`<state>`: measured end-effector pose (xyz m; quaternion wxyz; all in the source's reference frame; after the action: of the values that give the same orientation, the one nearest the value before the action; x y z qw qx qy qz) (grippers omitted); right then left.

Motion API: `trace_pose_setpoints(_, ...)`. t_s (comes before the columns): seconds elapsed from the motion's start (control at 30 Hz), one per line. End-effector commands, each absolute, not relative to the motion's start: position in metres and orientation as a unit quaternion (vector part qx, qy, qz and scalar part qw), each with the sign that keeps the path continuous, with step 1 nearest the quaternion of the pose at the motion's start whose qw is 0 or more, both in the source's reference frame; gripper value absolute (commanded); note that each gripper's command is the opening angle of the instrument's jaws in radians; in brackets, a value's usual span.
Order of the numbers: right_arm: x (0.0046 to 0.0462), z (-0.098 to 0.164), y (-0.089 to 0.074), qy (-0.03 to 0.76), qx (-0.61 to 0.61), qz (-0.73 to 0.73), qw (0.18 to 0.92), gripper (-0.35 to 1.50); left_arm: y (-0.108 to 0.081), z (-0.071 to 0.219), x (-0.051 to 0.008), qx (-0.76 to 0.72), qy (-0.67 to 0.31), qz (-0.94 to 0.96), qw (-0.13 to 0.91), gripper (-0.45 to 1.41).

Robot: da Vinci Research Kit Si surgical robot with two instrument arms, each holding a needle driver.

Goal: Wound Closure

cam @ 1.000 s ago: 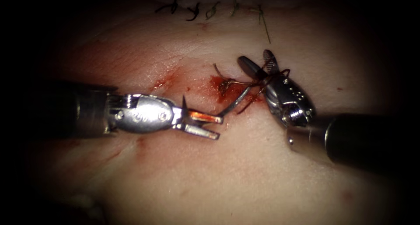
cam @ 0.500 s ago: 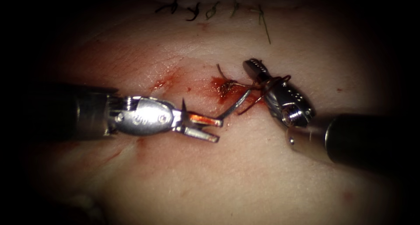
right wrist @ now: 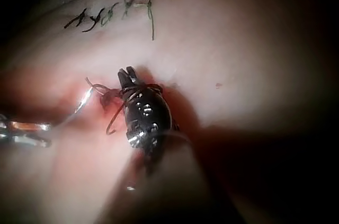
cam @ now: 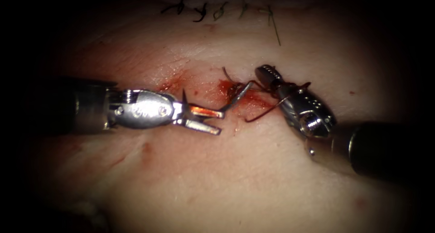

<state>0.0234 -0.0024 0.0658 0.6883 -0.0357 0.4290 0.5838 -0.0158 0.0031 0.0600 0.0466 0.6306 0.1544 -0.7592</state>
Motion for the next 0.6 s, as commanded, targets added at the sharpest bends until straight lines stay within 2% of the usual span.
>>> trace_pose_setpoints(0.03, 0.0247, 0.0654, -0.0032, 0.431, -0.036, 0.579, 0.690, -0.35, 0.0033, 0.0611, -0.0160, 0.628, 0.158, -0.761, 0.040, -0.45)
trace_pose_setpoints(0.33, 0.0263, 0.0644, -0.0055, 0.442, -0.043, 0.568, 0.693, -0.35, 0.0079, 0.0650, -0.0143, 0.609, 0.163, -0.777, -0.008, -0.45)
trace_pose_setpoints(0.6, 0.0271, 0.0631, -0.0074, 0.453, -0.048, 0.554, 0.697, -0.35, 0.0092, 0.0666, -0.0155, 0.603, 0.158, -0.782, -0.020, -0.45)
